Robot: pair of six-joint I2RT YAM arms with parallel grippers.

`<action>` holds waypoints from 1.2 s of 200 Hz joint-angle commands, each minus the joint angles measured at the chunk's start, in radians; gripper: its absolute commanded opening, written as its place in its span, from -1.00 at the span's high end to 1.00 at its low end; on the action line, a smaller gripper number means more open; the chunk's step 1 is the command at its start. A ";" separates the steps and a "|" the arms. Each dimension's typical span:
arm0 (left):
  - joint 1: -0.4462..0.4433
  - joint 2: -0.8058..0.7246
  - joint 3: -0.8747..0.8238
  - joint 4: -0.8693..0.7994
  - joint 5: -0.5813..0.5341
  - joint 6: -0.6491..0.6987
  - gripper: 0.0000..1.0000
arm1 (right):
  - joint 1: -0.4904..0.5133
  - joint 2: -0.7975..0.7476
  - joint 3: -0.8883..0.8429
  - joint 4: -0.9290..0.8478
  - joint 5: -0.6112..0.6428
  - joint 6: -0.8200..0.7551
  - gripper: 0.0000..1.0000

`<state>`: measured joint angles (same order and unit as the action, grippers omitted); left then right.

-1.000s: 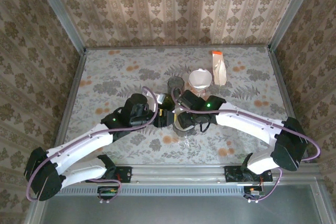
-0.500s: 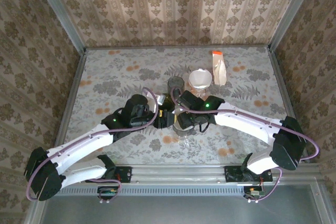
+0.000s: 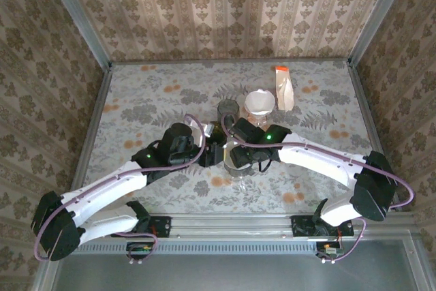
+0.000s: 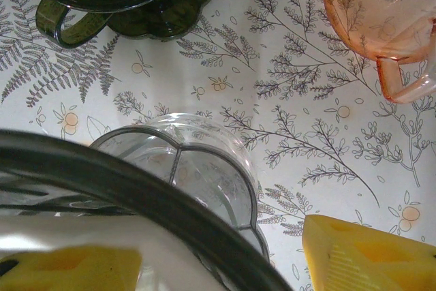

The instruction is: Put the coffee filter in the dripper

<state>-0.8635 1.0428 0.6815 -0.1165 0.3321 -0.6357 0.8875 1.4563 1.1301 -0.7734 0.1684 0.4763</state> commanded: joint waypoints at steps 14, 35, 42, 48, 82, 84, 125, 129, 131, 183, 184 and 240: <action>-0.006 -0.007 0.018 -0.073 -0.029 0.001 0.15 | 0.007 0.022 -0.006 -0.012 0.015 0.017 -0.29; -0.003 -0.013 0.013 -0.067 -0.028 -0.004 0.11 | 0.008 0.022 -0.005 -0.012 0.015 0.018 -0.29; -0.003 -0.014 0.015 -0.064 -0.028 -0.005 0.10 | 0.009 0.022 -0.005 -0.010 0.014 0.018 -0.29; -0.003 -0.015 0.015 -0.063 -0.027 -0.007 0.08 | 0.008 0.022 -0.005 -0.009 0.014 0.018 -0.29; -0.003 -0.009 0.015 -0.057 -0.021 -0.009 0.08 | 0.009 -0.013 0.003 0.009 0.011 0.001 -0.31; -0.002 -0.009 0.015 -0.056 -0.021 -0.010 0.08 | 0.008 -0.017 0.003 0.011 0.013 0.001 -0.31; -0.003 -0.010 0.009 -0.050 -0.019 -0.017 0.09 | 0.001 -0.115 0.014 0.016 0.026 -0.013 -0.36; -0.003 -0.010 0.009 -0.049 -0.019 -0.018 0.10 | 0.001 -0.120 0.017 0.013 0.028 -0.012 -0.37; -0.003 -0.010 0.009 -0.048 -0.019 -0.018 0.09 | 0.000 -0.123 0.016 0.012 0.029 -0.012 -0.37; -0.003 -0.012 0.006 -0.040 -0.018 -0.021 0.10 | -0.025 -0.190 -0.019 -0.061 0.078 0.022 -0.33; -0.004 -0.012 0.006 -0.040 -0.018 -0.021 0.10 | -0.025 -0.191 -0.020 -0.062 0.080 0.022 -0.32; -0.006 -0.012 0.003 -0.037 -0.018 -0.023 0.11 | -0.030 -0.222 -0.056 -0.107 0.151 0.063 -0.25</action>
<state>-0.8635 1.0424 0.6815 -0.1463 0.3168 -0.6411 0.8619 1.2488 1.0920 -0.8257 0.2554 0.5053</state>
